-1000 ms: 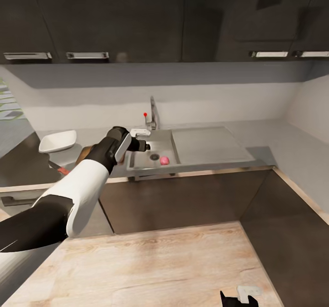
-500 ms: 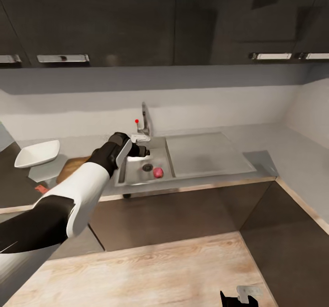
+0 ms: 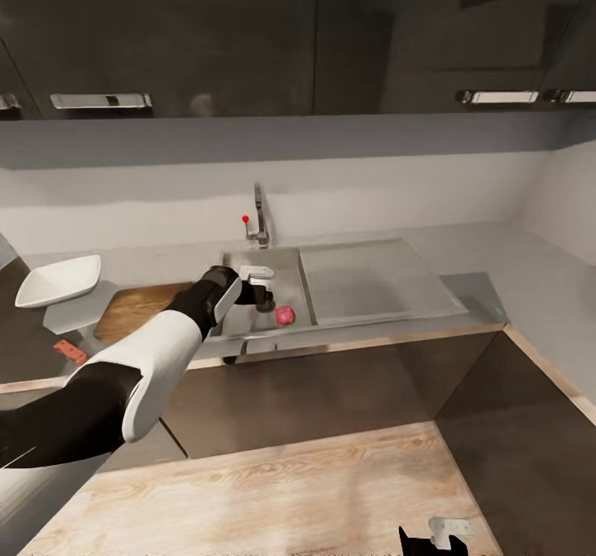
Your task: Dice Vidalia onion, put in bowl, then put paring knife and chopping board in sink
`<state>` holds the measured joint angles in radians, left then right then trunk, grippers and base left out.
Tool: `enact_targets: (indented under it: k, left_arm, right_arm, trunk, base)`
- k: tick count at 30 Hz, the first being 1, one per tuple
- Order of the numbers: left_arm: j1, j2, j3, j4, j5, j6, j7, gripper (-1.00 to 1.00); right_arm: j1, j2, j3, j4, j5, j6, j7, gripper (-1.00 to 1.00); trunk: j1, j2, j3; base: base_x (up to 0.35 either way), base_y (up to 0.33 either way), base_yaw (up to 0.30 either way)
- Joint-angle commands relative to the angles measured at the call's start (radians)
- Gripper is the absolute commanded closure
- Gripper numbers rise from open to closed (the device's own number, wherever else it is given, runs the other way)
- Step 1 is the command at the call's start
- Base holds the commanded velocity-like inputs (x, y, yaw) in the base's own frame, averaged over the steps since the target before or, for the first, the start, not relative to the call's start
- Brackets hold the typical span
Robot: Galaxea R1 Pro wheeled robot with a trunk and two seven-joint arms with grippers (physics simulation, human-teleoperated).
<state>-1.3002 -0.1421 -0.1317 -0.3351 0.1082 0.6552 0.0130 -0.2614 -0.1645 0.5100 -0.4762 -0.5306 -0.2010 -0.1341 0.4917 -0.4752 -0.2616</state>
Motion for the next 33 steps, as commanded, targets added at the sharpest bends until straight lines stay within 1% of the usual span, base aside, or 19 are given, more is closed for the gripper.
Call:
enact_targets:
  k: [1, 5, 16, 24, 26, 30, 33]
  left_arm:
    - [0.001, 0.001, -0.008, -0.001, 0.010, 0.004, 0.002, -1.00]
    - [0.004, 0.001, -0.008, -0.001, 0.010, 0.004, 0.002, -1.00]
    - [0.005, 0.000, -0.009, 0.001, 0.010, 0.004, 0.002, -1.00]
    - [0.010, -0.001, -0.009, 0.001, 0.010, 0.004, 0.002, -1.00]
    - [0.030, -0.001, -0.009, 0.001, 0.010, 0.004, 0.002, -1.00]
    - [0.035, -0.001, -0.009, 0.001, 0.010, 0.004, 0.002, -1.00]
    - [0.036, -0.001, -0.009, 0.001, 0.010, 0.004, 0.002, -1.00]
  right_arm:
    - [-0.001, -0.001, 0.009, -0.001, -0.008, -0.003, -0.007, -1.00]
    - [-0.001, -0.001, 0.009, -0.001, -0.008, -0.003, -0.007, -1.00]
    - [-0.001, -0.001, 0.009, -0.001, -0.008, -0.003, -0.007, -1.00]
    - [-0.001, -0.001, 0.008, -0.001, -0.008, -0.003, -0.007, -1.00]
    - [-0.001, -0.001, 0.008, -0.001, -0.008, -0.003, -0.007, -1.00]
    - [-0.001, -0.001, 0.009, -0.001, -0.008, -0.003, -0.007, -1.00]
    - [-0.001, -0.001, 0.009, -0.001, -0.008, -0.003, -0.007, -1.00]
  trunk:
    - [0.000, -0.002, -0.003]
    - [0.000, -0.002, -0.010]
    - [0.000, -0.002, -0.027]
    - [0.000, -0.002, -0.040]
    - [0.000, -0.002, -0.043]
    - [0.000, -0.002, -0.050]
    - [0.000, -0.002, -0.054]
  base:
    - [0.045, 0.000, 0.000]
    - [0.143, -0.025, 0.000]
    - [0.283, -0.124, 0.000]
    - [0.045, -0.022, 0.000]
    - [0.002, -0.001, 0.000]
    - [0.025, -0.002, 0.000]
    - [0.163, -0.054, 0.000]
